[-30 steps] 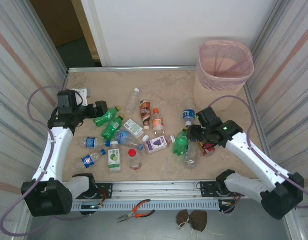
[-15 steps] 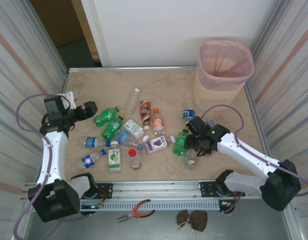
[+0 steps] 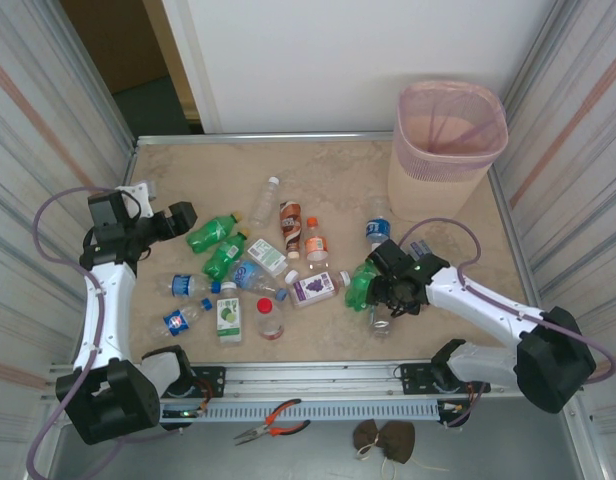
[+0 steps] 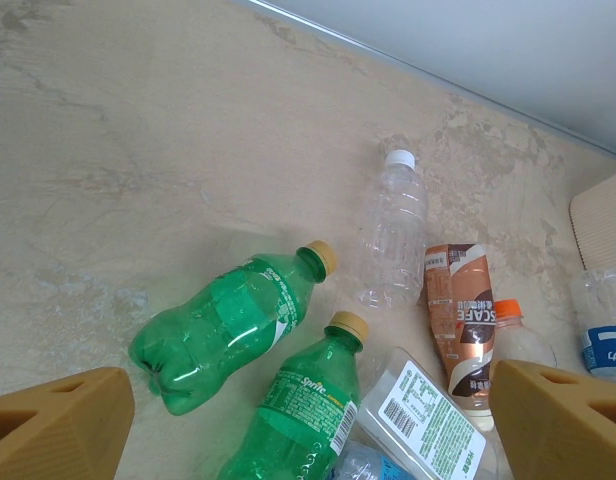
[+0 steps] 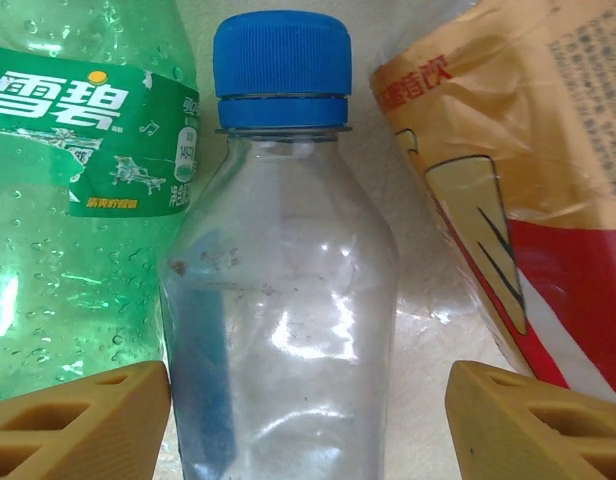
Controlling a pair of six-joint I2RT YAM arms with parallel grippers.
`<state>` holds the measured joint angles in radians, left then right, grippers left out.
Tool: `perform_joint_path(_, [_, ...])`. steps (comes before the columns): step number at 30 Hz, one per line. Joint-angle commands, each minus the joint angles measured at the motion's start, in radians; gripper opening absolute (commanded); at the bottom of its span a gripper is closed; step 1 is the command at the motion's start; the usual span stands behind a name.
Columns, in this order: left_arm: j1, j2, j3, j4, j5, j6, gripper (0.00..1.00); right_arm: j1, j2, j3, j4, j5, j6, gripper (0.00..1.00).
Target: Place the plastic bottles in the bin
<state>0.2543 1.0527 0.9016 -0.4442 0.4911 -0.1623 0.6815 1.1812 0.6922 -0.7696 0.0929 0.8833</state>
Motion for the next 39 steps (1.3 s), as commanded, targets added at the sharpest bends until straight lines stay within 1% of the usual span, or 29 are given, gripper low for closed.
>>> perform_joint_path(1, [0.006,0.002,-0.01,0.019,0.032,-0.014,0.92,0.009,0.014,-0.014,0.019,-0.005,0.019,0.72])
perform_joint_path(17, [0.006,0.017,-0.01,0.025,0.041,-0.026,0.94,0.01,0.114,-0.026,0.056,0.007,-0.006,0.73])
perform_joint_path(22, [0.007,0.019,-0.013,0.029,0.052,-0.028,0.94,0.01,0.13,-0.018,0.042,0.022,-0.01,0.67])
perform_joint_path(28, [0.011,0.019,-0.014,0.029,0.058,-0.03,0.95,0.023,0.104,0.001,0.006,0.043,-0.004,0.62])
perform_joint_path(39, [0.023,0.008,-0.017,0.027,0.078,-0.033,0.95,0.063,-0.024,0.065,-0.13,0.086,0.032,0.6])
